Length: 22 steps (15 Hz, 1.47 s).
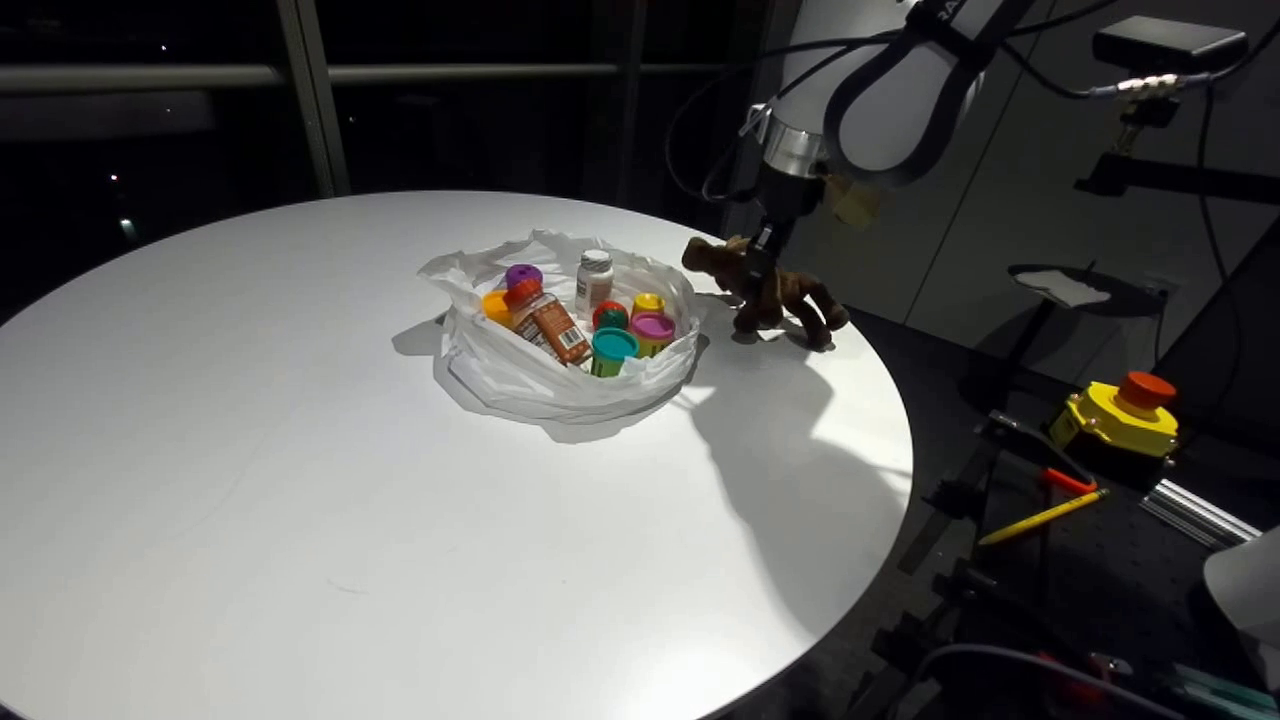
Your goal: Put all the objects on the table into the plastic bag
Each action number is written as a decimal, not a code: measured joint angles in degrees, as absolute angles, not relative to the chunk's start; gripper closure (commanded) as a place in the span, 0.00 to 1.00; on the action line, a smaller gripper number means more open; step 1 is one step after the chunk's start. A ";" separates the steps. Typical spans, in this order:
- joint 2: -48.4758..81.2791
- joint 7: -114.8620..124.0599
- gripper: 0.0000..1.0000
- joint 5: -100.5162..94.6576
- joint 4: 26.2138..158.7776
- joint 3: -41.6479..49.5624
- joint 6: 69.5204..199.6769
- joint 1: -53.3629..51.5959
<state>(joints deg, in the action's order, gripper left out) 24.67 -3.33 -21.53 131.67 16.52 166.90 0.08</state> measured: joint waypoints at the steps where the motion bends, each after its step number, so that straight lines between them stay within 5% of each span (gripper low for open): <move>1: 23.08 -0.38 0.85 -22.47 131.96 19.13 166.69 -2.18; 6: 12.56 15.74 0.85 -33.80 132.59 26.17 160.34 -12.38; 12: 7.80 25.50 0.86 -36.02 132.09 13.68 156.95 -13.13; 22: 17.46 29.25 0.87 -32.64 125.38 9.12 160.60 -17.06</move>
<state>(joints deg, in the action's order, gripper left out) 17.46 29.25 -32.64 125.38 9.12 160.60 -17.06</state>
